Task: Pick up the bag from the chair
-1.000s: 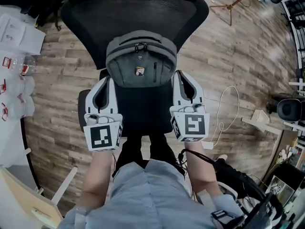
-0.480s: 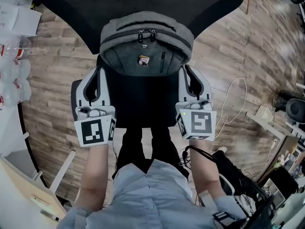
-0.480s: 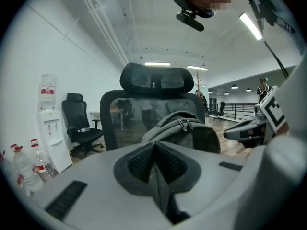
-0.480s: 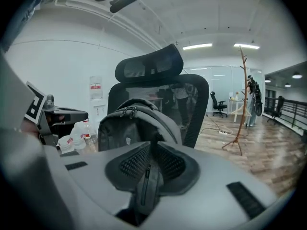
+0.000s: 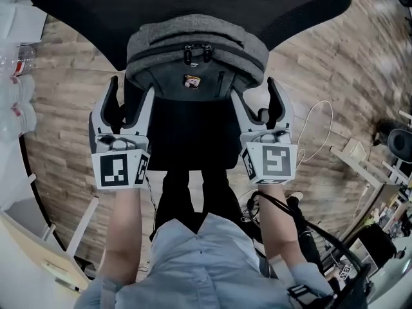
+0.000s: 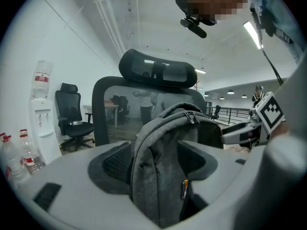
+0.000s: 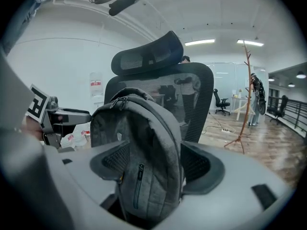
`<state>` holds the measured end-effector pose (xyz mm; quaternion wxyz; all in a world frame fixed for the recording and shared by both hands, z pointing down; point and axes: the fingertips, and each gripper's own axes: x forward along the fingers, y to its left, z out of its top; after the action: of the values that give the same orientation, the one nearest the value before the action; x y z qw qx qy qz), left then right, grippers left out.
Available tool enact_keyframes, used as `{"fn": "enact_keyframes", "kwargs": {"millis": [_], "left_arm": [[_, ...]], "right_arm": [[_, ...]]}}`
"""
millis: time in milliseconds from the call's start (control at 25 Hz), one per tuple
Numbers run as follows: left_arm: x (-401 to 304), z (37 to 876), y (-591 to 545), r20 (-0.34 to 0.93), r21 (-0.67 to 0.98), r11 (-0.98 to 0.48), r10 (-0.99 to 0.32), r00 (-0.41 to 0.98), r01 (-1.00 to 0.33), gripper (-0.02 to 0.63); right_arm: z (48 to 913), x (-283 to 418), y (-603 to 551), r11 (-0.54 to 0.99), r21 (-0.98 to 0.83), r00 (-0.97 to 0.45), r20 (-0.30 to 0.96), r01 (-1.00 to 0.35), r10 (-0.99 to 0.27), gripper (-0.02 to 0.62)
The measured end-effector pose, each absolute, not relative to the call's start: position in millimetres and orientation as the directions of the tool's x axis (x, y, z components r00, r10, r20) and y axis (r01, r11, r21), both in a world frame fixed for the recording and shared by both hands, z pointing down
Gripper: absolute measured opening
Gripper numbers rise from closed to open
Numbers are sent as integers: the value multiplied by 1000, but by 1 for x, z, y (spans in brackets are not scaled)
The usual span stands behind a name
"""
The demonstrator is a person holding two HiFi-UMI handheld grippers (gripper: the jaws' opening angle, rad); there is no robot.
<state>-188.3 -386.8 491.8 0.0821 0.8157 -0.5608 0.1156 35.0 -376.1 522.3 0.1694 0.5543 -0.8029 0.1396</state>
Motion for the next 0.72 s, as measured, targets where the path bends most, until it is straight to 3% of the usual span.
{"fn": "enact_keyframes", "kwargs": {"millis": [280,720], "left_arm": [[-192,508,-413,302,-2,-379,-882,361,-925,336],[-168,518,-447,298,-24,-523,-817,494,-852,368]], "right_arm": [[536,40,-403,351,-31,-328,444,-936,-834,327],[542,30,-435,446,-20,-411,425,-895,-806,354]]}}
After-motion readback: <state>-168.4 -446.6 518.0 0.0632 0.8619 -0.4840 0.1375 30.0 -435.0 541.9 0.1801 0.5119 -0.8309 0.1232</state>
